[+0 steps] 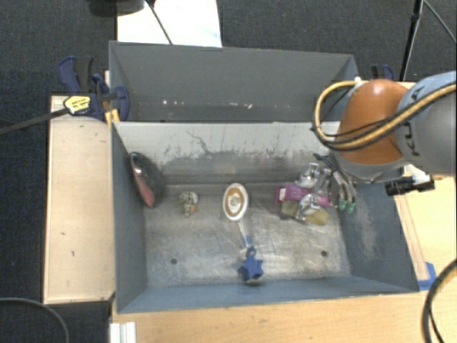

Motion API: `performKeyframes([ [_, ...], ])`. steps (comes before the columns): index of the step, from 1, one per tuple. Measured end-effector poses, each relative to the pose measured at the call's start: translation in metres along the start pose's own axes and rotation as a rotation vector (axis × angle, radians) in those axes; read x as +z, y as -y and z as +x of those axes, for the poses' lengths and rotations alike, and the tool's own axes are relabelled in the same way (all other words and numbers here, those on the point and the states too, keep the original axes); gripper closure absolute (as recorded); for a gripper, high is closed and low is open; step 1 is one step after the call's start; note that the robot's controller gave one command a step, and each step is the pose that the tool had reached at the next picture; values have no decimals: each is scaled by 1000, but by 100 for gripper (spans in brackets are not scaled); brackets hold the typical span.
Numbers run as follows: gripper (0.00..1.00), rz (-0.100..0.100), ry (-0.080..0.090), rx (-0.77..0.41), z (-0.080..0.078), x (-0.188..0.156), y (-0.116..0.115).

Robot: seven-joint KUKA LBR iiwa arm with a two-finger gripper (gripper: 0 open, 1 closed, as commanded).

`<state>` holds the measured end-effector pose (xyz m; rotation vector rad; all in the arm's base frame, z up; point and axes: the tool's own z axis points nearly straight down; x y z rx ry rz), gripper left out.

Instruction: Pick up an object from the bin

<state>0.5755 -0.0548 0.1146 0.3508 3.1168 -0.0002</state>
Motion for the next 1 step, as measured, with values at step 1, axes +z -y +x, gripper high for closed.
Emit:
performKeyframes([
  [1, 100, -1, 4, -1, 16, -130, 5],
])
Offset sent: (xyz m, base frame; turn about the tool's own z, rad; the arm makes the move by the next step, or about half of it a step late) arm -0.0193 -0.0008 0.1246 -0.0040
